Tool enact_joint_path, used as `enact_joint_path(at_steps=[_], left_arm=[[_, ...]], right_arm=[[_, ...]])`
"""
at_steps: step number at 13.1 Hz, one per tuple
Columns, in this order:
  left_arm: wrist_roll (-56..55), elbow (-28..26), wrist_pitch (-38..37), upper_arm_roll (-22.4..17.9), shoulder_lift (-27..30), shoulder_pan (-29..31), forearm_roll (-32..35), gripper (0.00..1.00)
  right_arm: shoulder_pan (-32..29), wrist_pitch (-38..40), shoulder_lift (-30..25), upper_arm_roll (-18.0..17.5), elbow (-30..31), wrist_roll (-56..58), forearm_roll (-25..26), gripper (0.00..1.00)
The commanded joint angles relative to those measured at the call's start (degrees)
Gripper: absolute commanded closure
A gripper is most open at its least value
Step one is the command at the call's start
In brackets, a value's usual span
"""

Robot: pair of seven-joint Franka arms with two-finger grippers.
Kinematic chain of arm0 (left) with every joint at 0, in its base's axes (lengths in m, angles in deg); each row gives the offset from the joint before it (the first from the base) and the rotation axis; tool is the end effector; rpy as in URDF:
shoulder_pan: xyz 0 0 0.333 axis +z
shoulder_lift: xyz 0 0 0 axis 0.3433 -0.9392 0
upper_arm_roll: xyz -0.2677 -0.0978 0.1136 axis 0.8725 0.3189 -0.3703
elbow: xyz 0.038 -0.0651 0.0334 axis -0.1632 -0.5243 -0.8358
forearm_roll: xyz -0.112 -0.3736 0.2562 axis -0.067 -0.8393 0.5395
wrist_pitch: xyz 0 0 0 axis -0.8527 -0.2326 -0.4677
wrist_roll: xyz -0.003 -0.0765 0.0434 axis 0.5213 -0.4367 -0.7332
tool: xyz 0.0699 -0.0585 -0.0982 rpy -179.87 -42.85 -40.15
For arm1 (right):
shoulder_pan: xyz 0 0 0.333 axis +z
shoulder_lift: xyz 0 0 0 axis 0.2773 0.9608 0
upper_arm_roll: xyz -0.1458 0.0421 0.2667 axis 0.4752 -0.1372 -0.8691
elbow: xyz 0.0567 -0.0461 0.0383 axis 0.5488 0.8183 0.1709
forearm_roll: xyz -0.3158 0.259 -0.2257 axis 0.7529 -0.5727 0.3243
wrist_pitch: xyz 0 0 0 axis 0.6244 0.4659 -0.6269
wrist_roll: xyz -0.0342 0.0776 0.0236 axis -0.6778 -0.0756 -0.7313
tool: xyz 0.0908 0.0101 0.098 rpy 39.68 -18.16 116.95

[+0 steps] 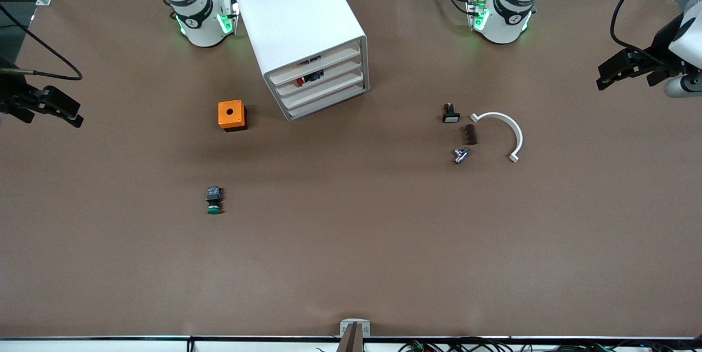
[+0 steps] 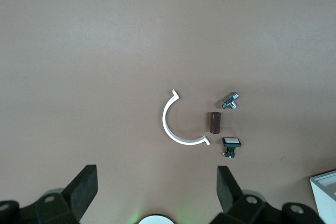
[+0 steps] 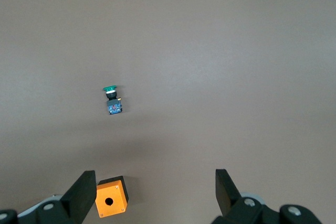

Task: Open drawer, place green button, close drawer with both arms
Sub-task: 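Reach the left gripper to the drawer while the right gripper reaches the button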

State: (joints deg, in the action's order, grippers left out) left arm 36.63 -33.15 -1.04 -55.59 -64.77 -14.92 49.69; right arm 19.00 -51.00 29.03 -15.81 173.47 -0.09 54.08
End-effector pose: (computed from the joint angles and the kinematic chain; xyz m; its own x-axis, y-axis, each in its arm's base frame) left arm 0.6004 -0.0368 0.6050 0.9973 0.0589 -0.0444 0.0580 -0.9981 -0.0209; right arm 0.6387 -0.0217 0.5827 0.9924 -0.0933 0.0806 -0.0960 -0.9949 0.0313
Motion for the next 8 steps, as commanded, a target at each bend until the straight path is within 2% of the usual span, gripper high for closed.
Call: enact_joint_path(at_steps=[1, 5, 8], left_arm=[[0.0, 1.5, -0.6, 0.2, -0.7, 0.6, 0.1, 0.0], [0.1, 4.7, 0.1, 0.3, -8.8, 0.1, -0.1, 0.0], [-0.6, 6.2, 4.0, 0.7, -17.9, -0.9, -0.2, 0.0]], right_arm=[[-1.1, 0.5, 0.8, -0.6, -1.4, 0.6, -0.3, 0.0], [-1.2, 0.6, 0.8, -0.6, -1.4, 0.6, -0.3, 0.0], [-1.1, 0.6, 0.8, -0.6, -1.4, 0.5, -0.3, 0.0]])
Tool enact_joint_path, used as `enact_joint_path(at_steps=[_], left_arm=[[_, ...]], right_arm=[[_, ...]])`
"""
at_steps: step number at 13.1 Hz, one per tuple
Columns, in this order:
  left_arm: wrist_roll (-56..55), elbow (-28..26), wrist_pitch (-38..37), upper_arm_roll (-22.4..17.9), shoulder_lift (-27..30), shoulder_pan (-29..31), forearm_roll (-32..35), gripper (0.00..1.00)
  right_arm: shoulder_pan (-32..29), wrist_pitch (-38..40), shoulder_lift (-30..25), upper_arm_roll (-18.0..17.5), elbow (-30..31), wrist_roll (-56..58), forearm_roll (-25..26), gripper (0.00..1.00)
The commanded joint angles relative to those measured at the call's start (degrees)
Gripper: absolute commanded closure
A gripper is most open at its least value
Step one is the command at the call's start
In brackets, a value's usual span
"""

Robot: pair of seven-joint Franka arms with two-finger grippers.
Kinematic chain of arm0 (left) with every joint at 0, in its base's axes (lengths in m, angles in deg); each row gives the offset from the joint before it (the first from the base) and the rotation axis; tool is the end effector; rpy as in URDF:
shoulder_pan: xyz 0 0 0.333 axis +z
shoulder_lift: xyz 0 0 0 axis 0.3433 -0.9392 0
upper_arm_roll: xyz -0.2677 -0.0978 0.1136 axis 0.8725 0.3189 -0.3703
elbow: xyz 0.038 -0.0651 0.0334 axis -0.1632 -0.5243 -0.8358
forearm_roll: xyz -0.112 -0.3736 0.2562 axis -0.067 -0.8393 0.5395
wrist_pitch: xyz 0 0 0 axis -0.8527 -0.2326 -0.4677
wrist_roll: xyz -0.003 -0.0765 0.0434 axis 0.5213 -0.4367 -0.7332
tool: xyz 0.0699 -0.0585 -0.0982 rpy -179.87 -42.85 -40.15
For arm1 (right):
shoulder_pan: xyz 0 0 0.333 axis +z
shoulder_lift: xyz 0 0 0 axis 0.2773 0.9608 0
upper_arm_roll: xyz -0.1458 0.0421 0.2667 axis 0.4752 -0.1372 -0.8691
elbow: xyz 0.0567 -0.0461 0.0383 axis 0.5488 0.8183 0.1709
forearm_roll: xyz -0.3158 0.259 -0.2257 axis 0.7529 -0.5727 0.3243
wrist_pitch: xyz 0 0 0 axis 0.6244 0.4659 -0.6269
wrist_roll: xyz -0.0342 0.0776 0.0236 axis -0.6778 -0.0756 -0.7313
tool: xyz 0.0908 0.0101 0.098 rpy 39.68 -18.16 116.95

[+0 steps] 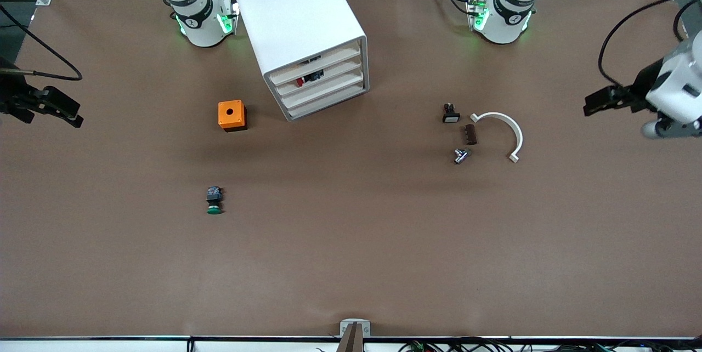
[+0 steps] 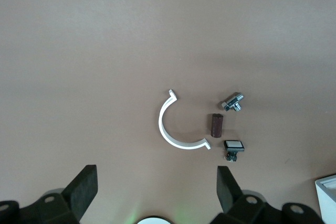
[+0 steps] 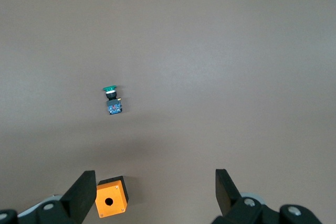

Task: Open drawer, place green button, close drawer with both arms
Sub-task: 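Reach the left gripper to the drawer while the right gripper reaches the button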

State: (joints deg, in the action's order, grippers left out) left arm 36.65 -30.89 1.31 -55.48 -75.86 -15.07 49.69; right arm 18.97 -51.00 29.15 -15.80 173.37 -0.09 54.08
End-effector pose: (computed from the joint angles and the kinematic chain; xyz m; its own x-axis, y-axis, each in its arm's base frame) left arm 0.6525 -0.0362 0.5088 0.9862 0.0520 -0.1573 0.0518 -0.9986 -0.0049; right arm 0.6393 -0.0221 0.5823 0.9923 -0.0939 0.0802 -0.0967 -0.9948 0.0314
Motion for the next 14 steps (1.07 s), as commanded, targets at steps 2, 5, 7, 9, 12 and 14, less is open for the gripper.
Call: enact_joint_path(at_steps=[2, 5, 7, 9, 12, 14], left_arm=[[-3.8, 6.4, 4.4, 0.7, -14.3, -4.6, -0.1, 0.0], [-14.7, 7.6, 10.3, 0.8, -21.3, -9.6, -0.5, 0.0], [-20.7, 7.6, 13.1, 0.8, -24.6, -14.7, -0.9, 0.0], [-31.3, 7.6, 14.3, 1.5, -28.5, -18.4, -7.3, 0.0], [-46.8, 7.5, 15.5, 1.7, -30.1, -24.6, -9.2, 0.0], [-58.6, 7.4, 15.5, 2.2, -31.4, -28.9, -14.5, 0.0]], right_arm=[[-1.1, 0.6, 0.7, -0.6, -1.3, 0.5, -0.3, 0.0], [-1.1, 0.6, 0.7, -0.6, -1.3, 0.5, -0.4, 0.0], [-0.9, 0.6, 0.7, -0.7, -1.3, 0.6, -0.4, 0.0], [-0.6, 0.6, 1.0, -0.7, -1.3, 0.6, -0.4, 0.0], [0.7, 0.0, 5.2, -1.2, -1.4, 0.2, -0.8, 0.0], [0.8, 0.0, 7.4, -1.2, -1.4, 0.9, -3.8, 0.0]])
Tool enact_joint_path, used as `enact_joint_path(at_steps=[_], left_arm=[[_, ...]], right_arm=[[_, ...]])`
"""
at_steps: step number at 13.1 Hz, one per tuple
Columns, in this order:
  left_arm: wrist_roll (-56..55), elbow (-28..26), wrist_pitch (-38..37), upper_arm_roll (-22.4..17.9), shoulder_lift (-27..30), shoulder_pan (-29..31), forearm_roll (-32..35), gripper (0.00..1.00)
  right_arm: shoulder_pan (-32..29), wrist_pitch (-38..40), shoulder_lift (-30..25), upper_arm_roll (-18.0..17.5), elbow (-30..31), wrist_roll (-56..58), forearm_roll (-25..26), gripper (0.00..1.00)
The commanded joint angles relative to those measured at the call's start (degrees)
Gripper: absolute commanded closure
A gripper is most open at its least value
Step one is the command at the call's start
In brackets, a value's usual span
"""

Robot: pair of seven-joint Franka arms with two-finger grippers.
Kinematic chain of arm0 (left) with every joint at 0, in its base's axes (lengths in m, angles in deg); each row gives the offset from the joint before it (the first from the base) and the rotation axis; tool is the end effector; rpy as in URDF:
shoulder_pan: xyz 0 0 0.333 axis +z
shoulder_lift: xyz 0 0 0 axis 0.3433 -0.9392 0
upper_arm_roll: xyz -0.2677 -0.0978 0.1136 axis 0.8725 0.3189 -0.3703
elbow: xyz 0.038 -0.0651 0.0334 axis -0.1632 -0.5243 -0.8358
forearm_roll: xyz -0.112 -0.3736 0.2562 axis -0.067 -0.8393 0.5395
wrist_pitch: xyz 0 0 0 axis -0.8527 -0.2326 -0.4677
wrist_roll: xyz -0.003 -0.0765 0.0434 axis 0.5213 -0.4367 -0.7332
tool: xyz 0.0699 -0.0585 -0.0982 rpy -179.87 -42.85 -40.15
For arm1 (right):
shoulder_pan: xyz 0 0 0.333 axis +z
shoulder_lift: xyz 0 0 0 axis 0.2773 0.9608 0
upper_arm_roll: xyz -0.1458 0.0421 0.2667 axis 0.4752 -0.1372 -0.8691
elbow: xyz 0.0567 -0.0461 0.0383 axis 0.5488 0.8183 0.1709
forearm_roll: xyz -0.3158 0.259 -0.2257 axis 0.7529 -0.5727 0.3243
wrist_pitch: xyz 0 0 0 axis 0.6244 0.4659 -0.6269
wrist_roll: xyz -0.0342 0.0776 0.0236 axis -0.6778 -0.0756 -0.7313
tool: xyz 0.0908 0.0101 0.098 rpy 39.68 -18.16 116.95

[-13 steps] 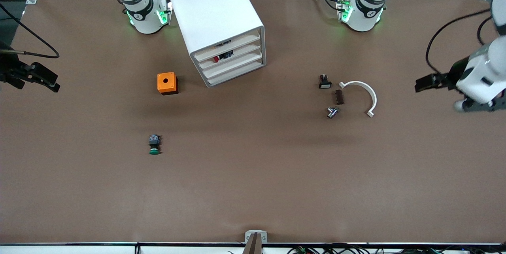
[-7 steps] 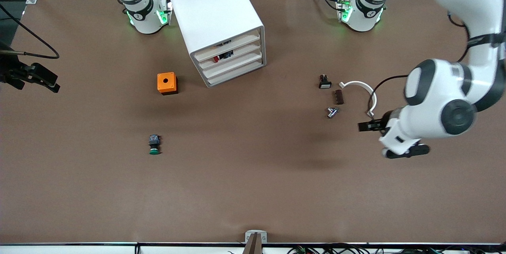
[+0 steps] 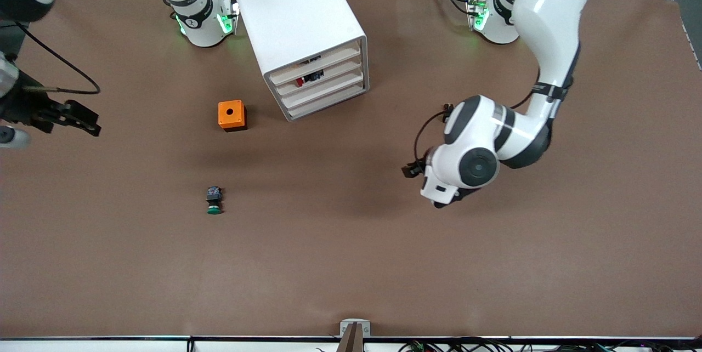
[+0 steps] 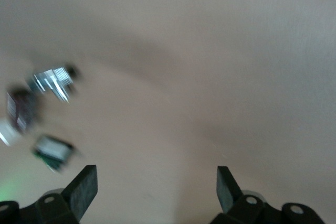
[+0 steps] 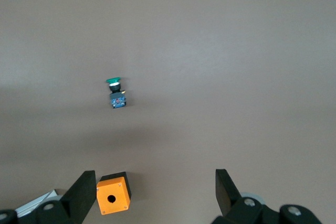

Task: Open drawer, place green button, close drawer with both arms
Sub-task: 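Reach the left gripper to the drawer while the right gripper reaches the button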

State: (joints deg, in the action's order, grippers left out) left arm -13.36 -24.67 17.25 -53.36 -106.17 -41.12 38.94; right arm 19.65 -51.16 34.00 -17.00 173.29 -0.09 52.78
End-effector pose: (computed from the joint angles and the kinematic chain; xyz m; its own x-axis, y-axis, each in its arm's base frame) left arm 0.6240 -0.3924 0.2166 0.7884 0.4796 -0.3852 0.4812 -0.8709 -0.0994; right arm 0.6589 0.0029 0.5284 0.9980 -0.0636 -0.0010 -0.0635 -0.9978 0.0194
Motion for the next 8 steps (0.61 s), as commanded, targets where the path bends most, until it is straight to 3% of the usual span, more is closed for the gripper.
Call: enact_joint_path(at_steps=[1, 3, 6, 8], left_arm=[[-14.4, 1.2, -0.4, 0.0, -2.5, -5.0, -5.0, 0.0], [-28.2, 1.8, -0.2, 0.2, -6.3, -7.3, -9.1, 0.0], [-35.9, 2.1, 0.0, 0.2, -7.7, -9.3, -19.6, 0.0], [-42.2, 1.6, -1.9, 0.2, -8.7, -10.0, -24.2, 0.0]], right_arm=[[0.2, 0.1, 3.7, 0.0, -1.3, 1.0, -3.3, 0.0], [1.1, -1.2, 6.7, 0.0, -1.3, 1.1, -5.2, 0.0], [3.4, -8.2, 13.1, -0.1, -1.3, 0.3, -5.6, 0.0], [4.7, -11.6, 17.5, 0.0, -1.2, 0.6, -8.9, 0.0]])
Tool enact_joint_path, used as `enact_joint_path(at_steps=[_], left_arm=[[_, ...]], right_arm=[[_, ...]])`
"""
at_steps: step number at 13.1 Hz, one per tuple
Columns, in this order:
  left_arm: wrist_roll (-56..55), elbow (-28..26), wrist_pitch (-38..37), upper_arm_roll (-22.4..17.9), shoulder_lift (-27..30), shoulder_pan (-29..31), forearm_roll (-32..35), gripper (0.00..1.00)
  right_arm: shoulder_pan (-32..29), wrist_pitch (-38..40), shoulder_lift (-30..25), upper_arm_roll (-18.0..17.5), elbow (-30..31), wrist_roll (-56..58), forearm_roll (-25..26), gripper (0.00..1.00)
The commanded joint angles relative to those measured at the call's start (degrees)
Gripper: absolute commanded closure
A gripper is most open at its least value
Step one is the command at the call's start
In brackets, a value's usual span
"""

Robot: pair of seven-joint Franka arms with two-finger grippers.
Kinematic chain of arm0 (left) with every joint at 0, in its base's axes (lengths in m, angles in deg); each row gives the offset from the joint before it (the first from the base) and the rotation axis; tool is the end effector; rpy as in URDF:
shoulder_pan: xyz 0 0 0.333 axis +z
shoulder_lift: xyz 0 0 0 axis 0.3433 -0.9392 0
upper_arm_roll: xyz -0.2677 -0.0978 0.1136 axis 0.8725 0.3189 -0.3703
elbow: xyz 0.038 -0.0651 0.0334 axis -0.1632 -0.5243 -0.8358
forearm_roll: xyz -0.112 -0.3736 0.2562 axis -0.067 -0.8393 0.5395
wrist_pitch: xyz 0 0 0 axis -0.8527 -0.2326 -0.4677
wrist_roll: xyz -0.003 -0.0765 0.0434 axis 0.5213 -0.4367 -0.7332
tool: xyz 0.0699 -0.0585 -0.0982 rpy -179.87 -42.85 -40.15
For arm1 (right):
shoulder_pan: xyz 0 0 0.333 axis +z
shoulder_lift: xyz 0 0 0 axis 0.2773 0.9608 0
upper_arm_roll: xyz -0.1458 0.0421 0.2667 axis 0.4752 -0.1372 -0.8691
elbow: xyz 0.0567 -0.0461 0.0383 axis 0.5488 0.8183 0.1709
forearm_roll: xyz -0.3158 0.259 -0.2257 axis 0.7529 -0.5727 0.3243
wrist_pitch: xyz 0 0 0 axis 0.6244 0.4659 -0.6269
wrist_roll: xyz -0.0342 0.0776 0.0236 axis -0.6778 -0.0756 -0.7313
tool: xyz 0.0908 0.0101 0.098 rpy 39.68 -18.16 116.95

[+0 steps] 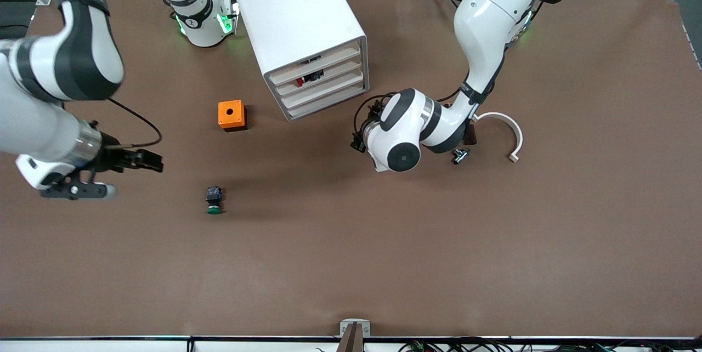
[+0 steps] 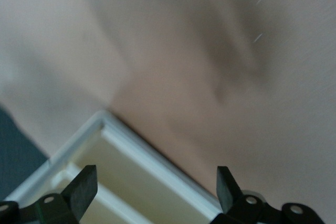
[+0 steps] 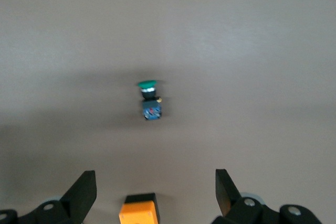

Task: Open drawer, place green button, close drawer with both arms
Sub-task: 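Grasp the drawer handle with the left gripper while the right gripper grasps the button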

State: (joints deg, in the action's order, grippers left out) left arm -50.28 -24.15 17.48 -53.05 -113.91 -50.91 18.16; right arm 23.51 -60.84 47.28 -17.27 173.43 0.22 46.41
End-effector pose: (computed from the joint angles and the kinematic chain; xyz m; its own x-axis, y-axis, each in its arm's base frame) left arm 0.5152 -0.5187 0.1409 0.2011 0.8452 -0.4951 0.7525 -0.4569 -0.4743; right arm 0.7072 0.0677 0.3823 0.9973 -0.0132 -0.0729 -0.0183 -0.9974 -0.0701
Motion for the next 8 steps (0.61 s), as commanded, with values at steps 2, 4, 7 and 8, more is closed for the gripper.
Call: enact_joint_path(at_steps=[2, 4, 7, 8], left_arm=[[-12.5, 1.1, -2.1, -0.1, -3.5, -0.4, -7.4, 0.0], [-14.0, 0.9, -3.4, 0.0, -4.7, -1.1, -10.2, 0.0], [-23.8, -0.8, -10.9, -0.3, -5.1, -0.5, -18.6, 0.01], [-26.3, -0.7, -11.1, -0.2, -5.9, -0.5, -19.8, 0.01]], right_arm=[[1.5, -3.2, 8.8, 0.3, -1.3, 0.0, -3.3, 0.0], [1.8, -8.3, 12.1, 0.3, 0.0, 0.2, -3.2, 0.0], [2.2, -12.0, 16.4, 0.3, 0.5, 0.3, -3.2, 0.0], [2.2, -14.1, 17.4, 0.3, 1.8, 0.4, -3.2, 0.0]])
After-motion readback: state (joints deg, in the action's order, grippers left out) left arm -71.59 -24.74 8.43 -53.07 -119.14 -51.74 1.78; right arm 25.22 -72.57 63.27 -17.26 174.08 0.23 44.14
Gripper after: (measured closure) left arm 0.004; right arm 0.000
